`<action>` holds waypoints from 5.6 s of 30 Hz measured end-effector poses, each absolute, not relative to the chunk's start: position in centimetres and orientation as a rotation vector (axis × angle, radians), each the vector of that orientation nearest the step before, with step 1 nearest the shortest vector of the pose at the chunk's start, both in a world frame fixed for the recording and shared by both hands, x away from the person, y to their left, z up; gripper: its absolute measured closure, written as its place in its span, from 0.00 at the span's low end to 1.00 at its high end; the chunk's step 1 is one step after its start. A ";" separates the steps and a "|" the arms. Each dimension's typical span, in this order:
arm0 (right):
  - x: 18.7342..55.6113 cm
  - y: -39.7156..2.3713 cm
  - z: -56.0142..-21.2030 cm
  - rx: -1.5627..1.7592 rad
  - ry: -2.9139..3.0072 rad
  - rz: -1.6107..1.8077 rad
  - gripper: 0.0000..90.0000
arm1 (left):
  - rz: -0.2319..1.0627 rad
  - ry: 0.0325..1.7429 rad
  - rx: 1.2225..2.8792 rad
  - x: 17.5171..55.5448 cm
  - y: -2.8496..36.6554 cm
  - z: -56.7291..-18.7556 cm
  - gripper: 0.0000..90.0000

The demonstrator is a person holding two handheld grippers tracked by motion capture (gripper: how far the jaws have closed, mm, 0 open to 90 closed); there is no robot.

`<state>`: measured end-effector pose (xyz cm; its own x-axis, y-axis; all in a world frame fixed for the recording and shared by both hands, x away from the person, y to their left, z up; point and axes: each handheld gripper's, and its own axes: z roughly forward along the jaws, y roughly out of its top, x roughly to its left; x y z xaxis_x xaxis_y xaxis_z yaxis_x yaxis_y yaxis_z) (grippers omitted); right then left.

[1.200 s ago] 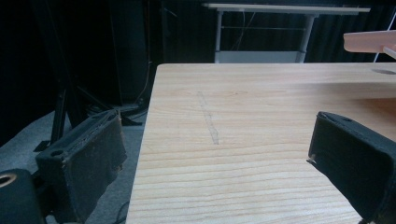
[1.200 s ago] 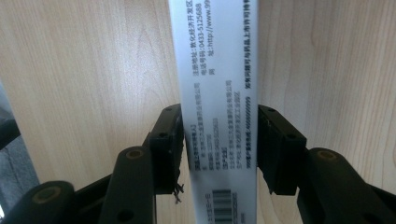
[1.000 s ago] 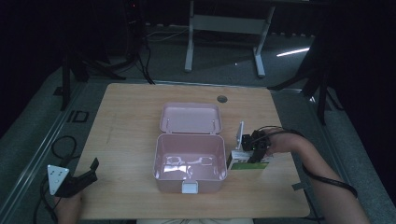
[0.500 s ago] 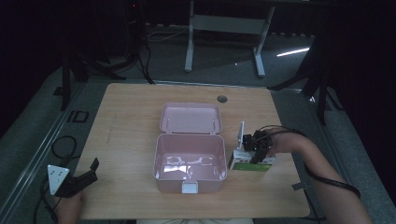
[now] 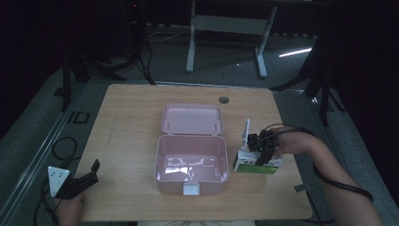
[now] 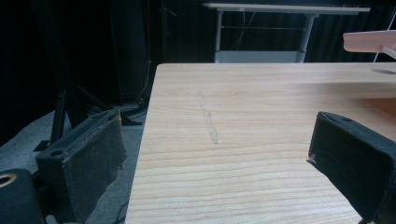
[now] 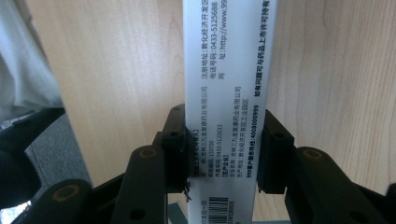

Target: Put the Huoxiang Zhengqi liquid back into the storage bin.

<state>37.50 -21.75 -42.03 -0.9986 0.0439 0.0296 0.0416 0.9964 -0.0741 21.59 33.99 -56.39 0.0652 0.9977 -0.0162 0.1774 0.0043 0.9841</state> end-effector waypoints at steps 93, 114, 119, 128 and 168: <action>35.1 -11.0 -31.2 -0.021 -3.150 0.103 0.69 | 1.054 1.279 1.372 21.6 34.0 -56.4 0.04; 34.0 -4.5 -32.0 0.092 -3.137 0.066 0.69 | 1.054 1.276 1.376 21.6 34.0 -56.4 0.04; 33.7 -3.7 -32.9 0.107 -3.126 0.082 0.69 | 1.050 1.277 1.375 21.6 34.0 -56.4 0.04; 33.6 -2.6 -35.8 0.125 -3.086 0.088 0.69 | 1.051 1.277 1.374 21.6 34.0 -56.4 0.04; 33.5 -3.1 -45.5 0.089 -3.015 0.098 0.68 | 1.047 1.276 1.379 21.6 34.0 -56.4 0.04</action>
